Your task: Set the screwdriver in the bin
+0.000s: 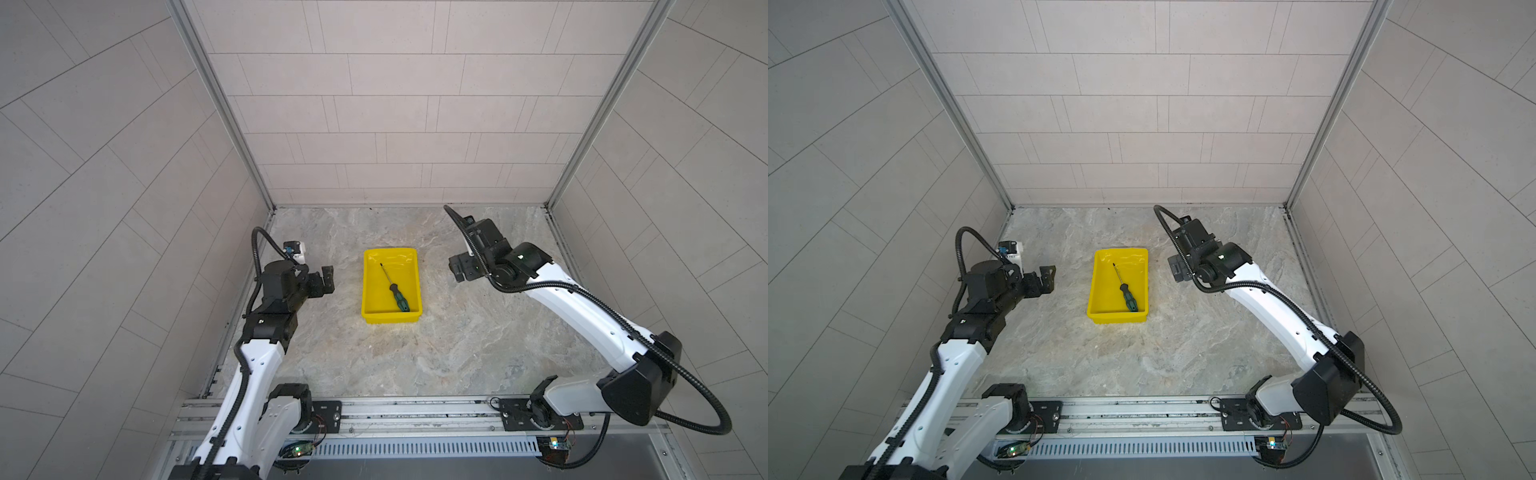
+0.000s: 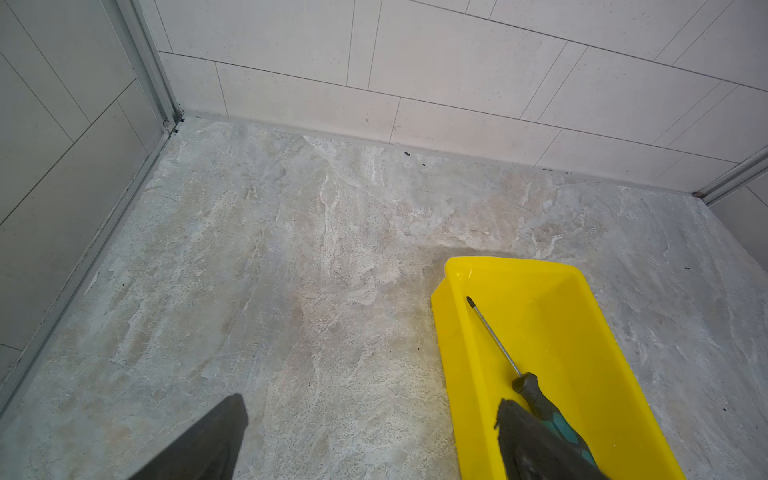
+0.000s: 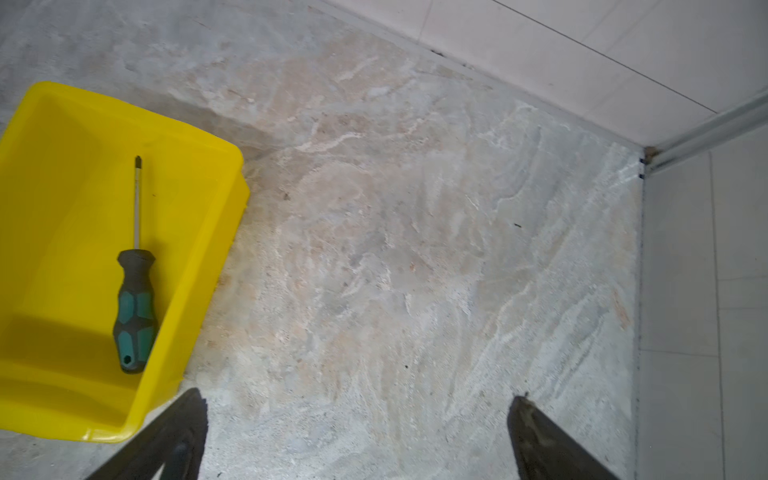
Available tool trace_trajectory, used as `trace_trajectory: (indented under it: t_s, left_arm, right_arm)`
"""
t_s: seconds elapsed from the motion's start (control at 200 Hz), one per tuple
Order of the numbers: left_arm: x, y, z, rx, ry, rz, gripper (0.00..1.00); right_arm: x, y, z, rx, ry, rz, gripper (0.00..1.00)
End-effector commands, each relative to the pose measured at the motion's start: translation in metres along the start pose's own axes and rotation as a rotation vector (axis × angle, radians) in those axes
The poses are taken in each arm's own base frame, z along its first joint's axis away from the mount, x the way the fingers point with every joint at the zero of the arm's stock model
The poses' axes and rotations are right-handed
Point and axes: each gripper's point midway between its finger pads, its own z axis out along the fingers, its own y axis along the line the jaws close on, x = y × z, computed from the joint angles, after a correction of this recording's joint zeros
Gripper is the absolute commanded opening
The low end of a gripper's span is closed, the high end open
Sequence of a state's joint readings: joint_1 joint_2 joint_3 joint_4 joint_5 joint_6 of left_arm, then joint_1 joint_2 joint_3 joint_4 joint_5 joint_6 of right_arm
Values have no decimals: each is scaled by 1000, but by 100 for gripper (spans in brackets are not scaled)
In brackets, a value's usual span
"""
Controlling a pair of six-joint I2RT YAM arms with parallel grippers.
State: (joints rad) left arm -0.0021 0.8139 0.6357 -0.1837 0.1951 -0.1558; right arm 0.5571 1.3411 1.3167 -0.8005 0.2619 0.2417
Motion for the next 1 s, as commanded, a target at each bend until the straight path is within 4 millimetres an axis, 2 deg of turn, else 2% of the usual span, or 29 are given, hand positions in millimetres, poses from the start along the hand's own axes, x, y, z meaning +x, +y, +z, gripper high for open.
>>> trace_trajectory:
  t_s: [0.0, 0.15, 0.325, 0.445, 0.601, 0.616, 0.726, 0.801, 0.941, 0.986, 0.996]
  left_arm:
    - [-22, -4, -10, 19, -163, 27, 100]
    - [-22, 7, -17, -29, -255, 12, 100]
    - [-17, 11, -13, -53, -264, 48, 100]
    - [-21, 16, -9, -78, -278, 47, 100]
    - [-28, 28, 0, -140, -322, 29, 100]
    - [-23, 31, 7, -151, -303, 27, 100]
    - [-15, 45, 25, -213, -315, 45, 100]
    - [-1, 50, 40, -224, -283, 58, 100]
    - [24, 57, 62, -239, -245, 72, 100]
    - [23, 59, 65, -244, -269, 70, 100]
    - [31, 61, 66, -248, -256, 71, 100]
  right_arm:
    - [4, -25, -10, 85, -51, 60, 100]
    - [18, -47, -12, 140, -56, 130, 100]
    - [15, -67, -10, 176, -99, 210, 100]
    - [21, -88, -9, 262, -106, 259, 100]
    - [29, -96, 0, 265, -85, 273, 100]
    - [29, -97, 0, 267, -89, 271, 100]
    - [26, -108, 1, 330, -143, 255, 100]
    - [26, -112, 4, 351, -164, 230, 100]
    - [37, -117, 23, 372, -150, 154, 100]
    - [46, -118, 35, 378, -137, 155, 99]
    - [47, -118, 37, 374, -139, 157, 100]
